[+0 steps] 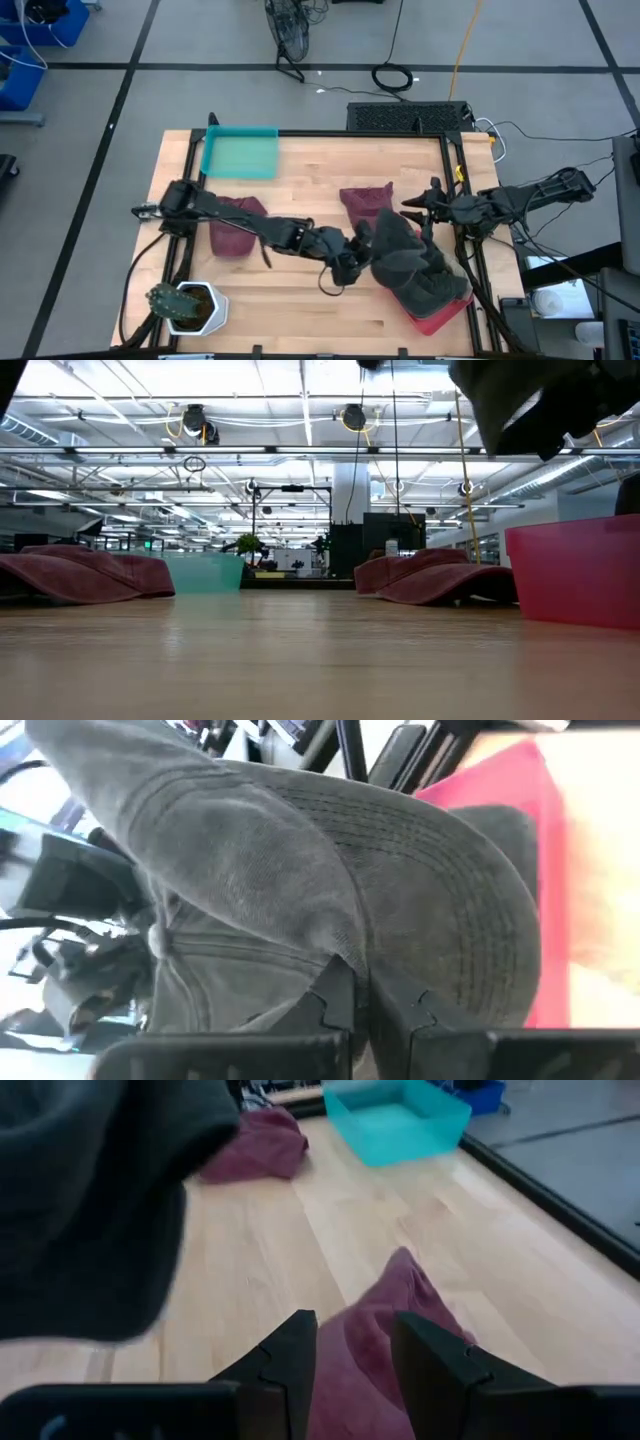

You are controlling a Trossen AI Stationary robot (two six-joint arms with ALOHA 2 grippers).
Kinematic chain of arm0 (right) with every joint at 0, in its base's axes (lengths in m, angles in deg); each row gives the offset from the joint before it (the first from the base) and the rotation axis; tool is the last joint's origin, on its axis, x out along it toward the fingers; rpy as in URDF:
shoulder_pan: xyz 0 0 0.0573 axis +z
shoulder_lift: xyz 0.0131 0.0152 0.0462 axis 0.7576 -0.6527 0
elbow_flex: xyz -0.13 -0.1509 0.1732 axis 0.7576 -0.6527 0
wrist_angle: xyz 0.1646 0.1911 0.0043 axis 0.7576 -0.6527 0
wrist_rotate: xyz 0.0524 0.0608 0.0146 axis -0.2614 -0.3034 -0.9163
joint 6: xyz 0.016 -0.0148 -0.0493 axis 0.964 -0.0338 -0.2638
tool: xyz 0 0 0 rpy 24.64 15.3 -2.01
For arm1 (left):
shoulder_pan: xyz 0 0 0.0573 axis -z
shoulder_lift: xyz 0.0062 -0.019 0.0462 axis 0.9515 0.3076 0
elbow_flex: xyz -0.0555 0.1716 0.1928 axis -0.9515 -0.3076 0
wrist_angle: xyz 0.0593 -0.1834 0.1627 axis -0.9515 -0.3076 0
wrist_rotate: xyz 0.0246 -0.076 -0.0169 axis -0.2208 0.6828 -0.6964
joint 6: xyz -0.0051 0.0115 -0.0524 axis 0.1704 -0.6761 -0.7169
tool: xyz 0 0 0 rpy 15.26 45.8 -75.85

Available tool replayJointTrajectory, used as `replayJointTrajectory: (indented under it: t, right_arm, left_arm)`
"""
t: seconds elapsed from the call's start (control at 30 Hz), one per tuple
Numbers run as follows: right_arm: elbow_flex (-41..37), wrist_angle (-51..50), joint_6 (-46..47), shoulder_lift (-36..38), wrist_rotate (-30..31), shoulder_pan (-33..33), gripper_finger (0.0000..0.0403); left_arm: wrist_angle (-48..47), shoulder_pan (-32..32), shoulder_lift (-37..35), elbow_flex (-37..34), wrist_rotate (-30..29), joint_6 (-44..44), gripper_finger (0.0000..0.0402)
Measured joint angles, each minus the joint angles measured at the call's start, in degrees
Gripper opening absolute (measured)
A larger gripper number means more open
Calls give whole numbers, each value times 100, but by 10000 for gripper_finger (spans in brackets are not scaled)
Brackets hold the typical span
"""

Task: Pick & Place hat
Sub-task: Put the black cap into the pink bin

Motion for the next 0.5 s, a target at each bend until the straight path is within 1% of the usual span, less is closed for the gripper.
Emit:
replayJointTrajectory:
  t: [0.07, 0.1, 0.17, 0.23, 0.3, 0.4, 0.5]
  right_arm:
    - [-2, -126, 92, 0, 2, 0, 116]
    - [0, -189, 139, 0, 2, 0, 116]
    - [-2, -348, 199, 0, 2, 0, 116]
    - [-2, -350, 205, -2, 4, 0, 116]
    - [-2, -377, 199, 0, 18, 0, 116]
    - [-2, -476, 194, 20, 147, 2, 116]
    - [-2, -580, 194, 43, 158, 0, 116]
  left_arm:
    - [72, -53, 174, -2, -6, 80, 8]
    - [267, -84, 283, -2, -7, 86, 7]
    - [460, -136, 427, -2, -18, 86, 11]
    - [845, -180, 557, -4, 30, 97, 19]
    - [1245, -212, 622, -2, 188, 84, 20]
    - [1633, -222, 665, 4, 667, 49, 8]
    - [1724, -184, 689, 5, 795, -4, 11]
